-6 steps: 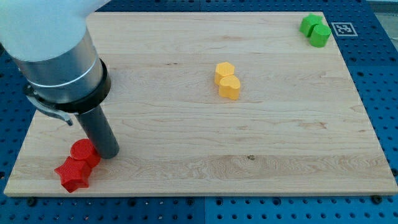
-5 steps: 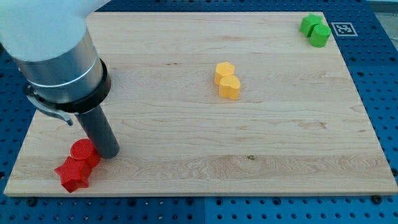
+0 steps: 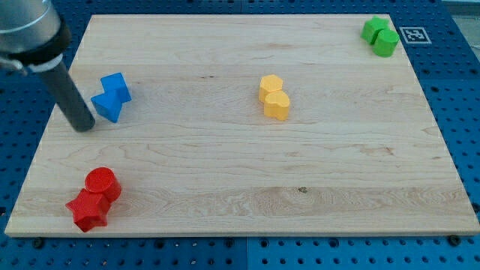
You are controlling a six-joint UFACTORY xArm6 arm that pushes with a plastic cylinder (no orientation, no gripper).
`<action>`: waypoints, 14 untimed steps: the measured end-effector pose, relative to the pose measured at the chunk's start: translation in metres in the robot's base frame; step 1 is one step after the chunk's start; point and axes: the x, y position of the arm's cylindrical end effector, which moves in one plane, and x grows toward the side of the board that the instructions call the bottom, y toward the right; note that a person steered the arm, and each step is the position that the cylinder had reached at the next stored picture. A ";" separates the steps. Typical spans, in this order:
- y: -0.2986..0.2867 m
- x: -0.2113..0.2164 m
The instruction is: Push the blue cube above the green star
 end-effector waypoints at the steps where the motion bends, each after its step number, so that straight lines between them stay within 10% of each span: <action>1: 0.013 -0.041; 5: 0.028 -0.105; 7: 0.139 -0.165; 9: 0.027 -0.129; 12: 0.186 -0.086; 14: 0.182 -0.088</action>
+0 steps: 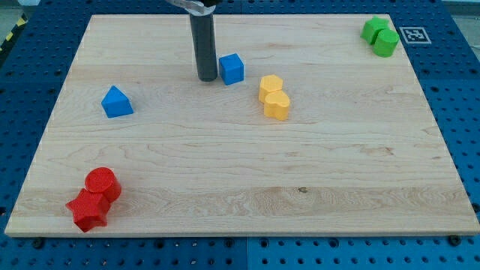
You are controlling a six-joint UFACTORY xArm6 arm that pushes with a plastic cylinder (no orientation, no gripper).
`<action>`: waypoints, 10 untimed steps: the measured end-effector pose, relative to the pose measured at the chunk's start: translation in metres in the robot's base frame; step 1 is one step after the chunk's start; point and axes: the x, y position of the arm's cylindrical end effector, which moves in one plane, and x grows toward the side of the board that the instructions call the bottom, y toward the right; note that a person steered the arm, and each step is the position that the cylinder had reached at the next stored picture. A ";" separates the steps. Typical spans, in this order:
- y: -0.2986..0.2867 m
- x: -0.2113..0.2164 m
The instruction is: Push the blue cube above the green star
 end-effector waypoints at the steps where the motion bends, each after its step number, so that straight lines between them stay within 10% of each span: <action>1: 0.006 -0.003; 5: 0.061 -0.049; 10: 0.019 0.007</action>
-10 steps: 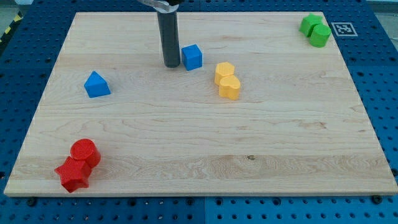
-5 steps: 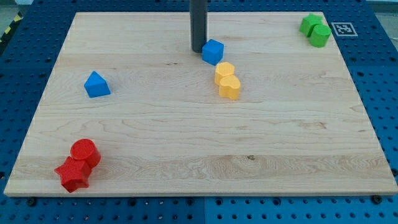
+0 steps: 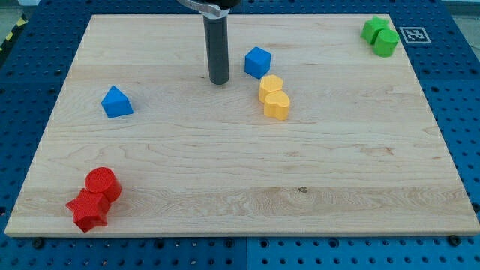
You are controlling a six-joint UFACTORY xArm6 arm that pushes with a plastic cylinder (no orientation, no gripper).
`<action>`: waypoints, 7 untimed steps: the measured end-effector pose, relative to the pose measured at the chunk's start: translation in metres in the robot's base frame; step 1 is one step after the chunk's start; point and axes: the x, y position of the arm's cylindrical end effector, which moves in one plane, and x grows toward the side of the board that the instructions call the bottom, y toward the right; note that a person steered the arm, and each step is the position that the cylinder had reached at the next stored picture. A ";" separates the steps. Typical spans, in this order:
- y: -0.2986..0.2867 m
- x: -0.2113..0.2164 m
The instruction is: Push the blue cube above the green star
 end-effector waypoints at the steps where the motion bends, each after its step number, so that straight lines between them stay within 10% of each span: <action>1: 0.000 0.000; 7: 0.088 -0.029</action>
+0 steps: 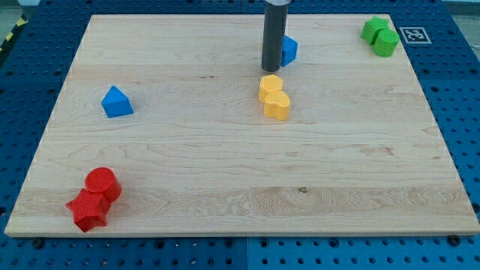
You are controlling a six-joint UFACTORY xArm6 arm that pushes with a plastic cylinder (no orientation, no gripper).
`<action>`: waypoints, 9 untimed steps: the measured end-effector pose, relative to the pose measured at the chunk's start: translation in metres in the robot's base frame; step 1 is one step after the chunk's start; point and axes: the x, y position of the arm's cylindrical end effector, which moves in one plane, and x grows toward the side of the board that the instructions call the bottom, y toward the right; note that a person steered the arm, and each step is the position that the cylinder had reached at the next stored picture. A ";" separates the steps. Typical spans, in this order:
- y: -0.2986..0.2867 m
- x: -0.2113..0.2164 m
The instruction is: Push the blue cube above the green star
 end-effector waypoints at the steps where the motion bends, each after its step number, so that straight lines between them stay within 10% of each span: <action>1: 0.035 -0.036; 4: 0.015 -0.067; 6: 0.140 -0.086; 9: 0.017 -0.077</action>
